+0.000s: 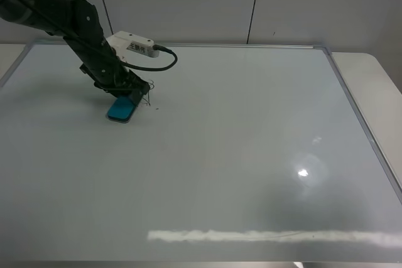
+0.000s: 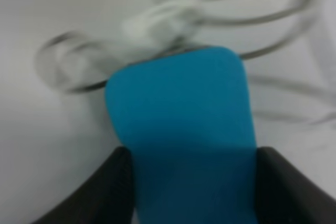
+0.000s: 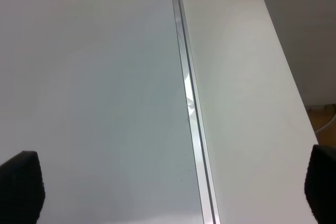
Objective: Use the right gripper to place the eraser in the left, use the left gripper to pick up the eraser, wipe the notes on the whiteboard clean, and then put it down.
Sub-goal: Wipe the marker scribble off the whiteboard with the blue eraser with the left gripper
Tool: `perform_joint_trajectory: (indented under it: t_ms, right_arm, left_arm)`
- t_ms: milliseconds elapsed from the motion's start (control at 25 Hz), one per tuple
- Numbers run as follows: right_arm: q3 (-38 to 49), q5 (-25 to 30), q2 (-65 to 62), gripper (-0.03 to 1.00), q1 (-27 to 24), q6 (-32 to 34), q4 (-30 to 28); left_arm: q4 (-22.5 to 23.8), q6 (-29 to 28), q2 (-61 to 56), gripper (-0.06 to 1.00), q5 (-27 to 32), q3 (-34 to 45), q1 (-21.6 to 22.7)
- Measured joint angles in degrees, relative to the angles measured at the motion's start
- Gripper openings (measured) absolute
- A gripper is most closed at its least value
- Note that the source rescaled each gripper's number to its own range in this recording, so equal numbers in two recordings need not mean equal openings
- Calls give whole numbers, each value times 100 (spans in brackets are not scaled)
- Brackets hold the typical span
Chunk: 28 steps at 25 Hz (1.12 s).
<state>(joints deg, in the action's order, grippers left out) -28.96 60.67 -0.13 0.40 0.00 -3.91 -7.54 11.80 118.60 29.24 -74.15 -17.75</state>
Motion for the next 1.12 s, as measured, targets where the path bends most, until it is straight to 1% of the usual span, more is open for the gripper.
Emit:
perform_joint_trajectory:
  t_ms: [160,280,360,520,600,720,840,880,920,960,1120]
  right_arm:
    - [0,0,0,100,0,0,0]
    - [0,0,0,100,0,0,0]
    - [0,0,0,100,0,0,0]
    - [0,0,0,100,0,0,0]
    - [0,0,0,100,0,0,0]
    - [0,0,0,100,0,0,0]
    - [0,0,0,100,0,0,0]
    - [0,0,0,100,0,0,0]
    - [0,0,0,100,0,0,0]
    - [0,0,0,100,0,0,0]
    - [0,0,0,100,0,0,0]
  left_arm:
    - [-433,5,55,0,-246,7,-663]
    - [-672,5,66,0,-382,13,-998]
    - [-706,5,77,0,-423,17,-1098]
    - [-689,5,120,0,-448,17,-1058]
    - [-646,37,169,0,-455,10,-857]
    - [-616,253,201,0,-499,-9,-501]
    - [-633,477,219,0,-592,-32,-16]
    - [-633,477,219,0,-592,-32,-16]
    - [-640,547,219,0,-621,-51,140]
    - [-646,650,219,0,-687,-57,509]
    - [-646,774,226,0,-754,-57,1312]
